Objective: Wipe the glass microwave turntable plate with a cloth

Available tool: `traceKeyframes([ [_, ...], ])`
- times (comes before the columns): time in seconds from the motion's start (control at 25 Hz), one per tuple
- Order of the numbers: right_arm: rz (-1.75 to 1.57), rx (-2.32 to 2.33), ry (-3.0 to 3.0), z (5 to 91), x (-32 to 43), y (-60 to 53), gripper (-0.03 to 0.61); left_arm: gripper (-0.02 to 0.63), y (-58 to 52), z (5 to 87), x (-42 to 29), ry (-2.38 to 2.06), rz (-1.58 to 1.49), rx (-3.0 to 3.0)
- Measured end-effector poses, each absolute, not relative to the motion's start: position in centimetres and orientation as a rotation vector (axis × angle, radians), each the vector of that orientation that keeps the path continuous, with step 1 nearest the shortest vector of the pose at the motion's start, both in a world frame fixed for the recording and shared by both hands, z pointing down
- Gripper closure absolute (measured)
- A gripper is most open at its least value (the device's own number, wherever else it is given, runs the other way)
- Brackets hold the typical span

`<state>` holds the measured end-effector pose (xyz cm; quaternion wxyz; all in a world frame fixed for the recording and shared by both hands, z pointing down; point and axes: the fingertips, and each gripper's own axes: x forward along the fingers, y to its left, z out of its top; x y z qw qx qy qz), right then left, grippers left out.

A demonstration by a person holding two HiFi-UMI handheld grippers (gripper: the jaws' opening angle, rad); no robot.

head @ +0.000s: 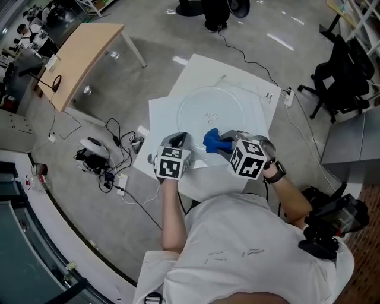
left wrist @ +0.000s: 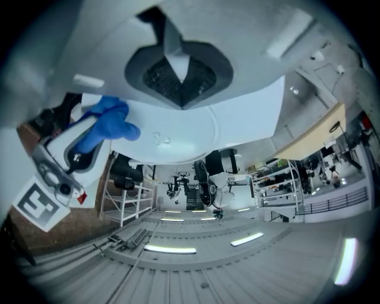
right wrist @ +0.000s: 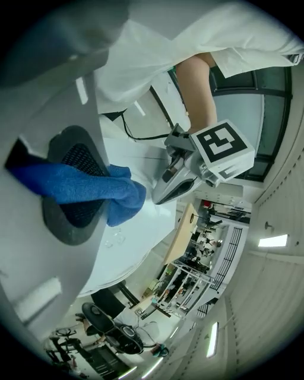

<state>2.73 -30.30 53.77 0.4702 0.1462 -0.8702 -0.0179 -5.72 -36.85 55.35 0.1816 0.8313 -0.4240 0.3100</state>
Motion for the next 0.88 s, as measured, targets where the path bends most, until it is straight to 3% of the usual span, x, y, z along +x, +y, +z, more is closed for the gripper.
traceKeyframes([
  [0.88,-0.076,0.288,-2.166,54.1,-6.1,-40.6,0.514,0.614,-36.8,55.1,-5.1,-1.121,0.884,2.335],
])
